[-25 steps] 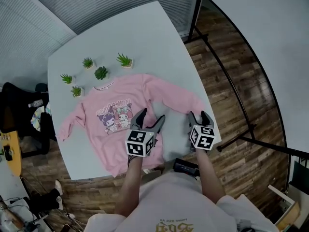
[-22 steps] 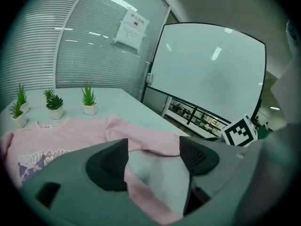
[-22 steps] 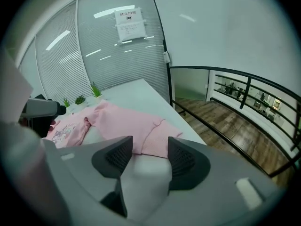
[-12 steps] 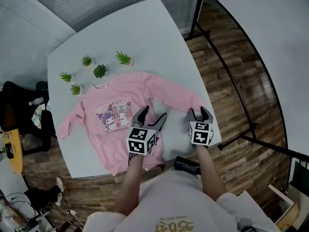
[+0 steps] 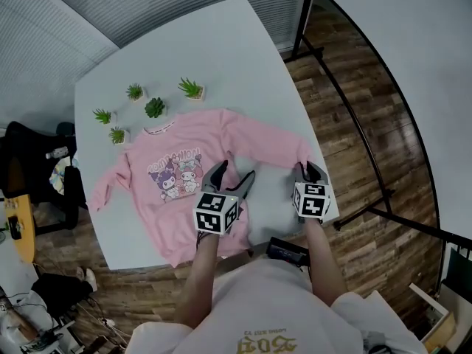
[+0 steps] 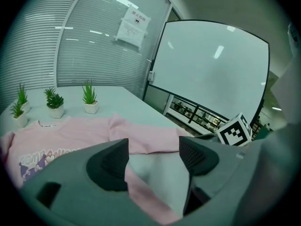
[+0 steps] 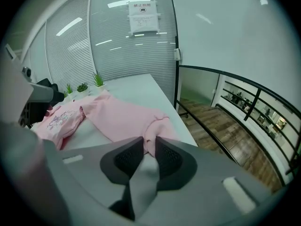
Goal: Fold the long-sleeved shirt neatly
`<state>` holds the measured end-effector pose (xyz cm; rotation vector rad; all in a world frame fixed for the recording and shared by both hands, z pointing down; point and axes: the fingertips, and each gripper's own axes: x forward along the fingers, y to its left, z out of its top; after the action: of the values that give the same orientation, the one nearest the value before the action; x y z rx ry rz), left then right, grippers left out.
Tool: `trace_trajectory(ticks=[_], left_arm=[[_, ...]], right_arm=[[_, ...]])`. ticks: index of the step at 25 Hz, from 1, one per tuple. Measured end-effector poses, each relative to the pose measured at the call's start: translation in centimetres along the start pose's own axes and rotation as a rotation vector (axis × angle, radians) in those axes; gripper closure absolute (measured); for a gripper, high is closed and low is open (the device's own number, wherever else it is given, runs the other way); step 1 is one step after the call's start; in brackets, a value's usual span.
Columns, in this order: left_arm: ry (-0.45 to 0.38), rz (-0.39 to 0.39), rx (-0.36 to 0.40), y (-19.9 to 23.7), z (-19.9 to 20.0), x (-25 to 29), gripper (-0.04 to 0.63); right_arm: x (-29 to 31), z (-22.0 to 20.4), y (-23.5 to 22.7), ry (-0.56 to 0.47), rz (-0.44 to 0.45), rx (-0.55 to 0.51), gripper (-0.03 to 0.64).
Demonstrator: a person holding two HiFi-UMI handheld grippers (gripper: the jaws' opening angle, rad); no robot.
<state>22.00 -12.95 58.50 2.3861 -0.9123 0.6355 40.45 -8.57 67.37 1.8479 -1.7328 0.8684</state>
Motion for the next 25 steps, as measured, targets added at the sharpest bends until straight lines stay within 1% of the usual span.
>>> trace_trajectory(ticks=[6, 10, 14, 17, 21, 25], left_arm=[[-0.008, 0.009, -0.005, 0.5, 0.6, -0.2, 0.255], [-0.025, 0.016, -0.010, 0.8, 1.3, -0.4, 0.255], [-0.043, 0.012, -0.016, 0.6, 2.0, -0.5, 0.255], [-0.047, 0.012, -0.014, 0.4, 2.4, -0.8, 0.255], [-0.053, -0.003, -0.037, 0.3, 2.8, -1.3, 0.259], [-0.081, 0.008, -0.052, 0.6, 3.5, -2.2, 0.258]], right_arm=[[-0.7, 0.8, -0.2, -0.033, 0.039, 0.077, 0.531], [-1.3, 1.8, -0.1, -0.047, 0.057, 0.058, 0.531], [-2.1, 3.1, -0.7, -0.074, 0.051, 0.062, 0.531], [-2.9, 4.4, -1.5, -0.102, 0.040, 0.067, 0.531], [-3.9, 6.4, -2.3, -0.153, 0.029, 0.086, 0.531], [-4.7, 8.5, -2.6, -0.199, 0.031, 0.091, 0.531]])
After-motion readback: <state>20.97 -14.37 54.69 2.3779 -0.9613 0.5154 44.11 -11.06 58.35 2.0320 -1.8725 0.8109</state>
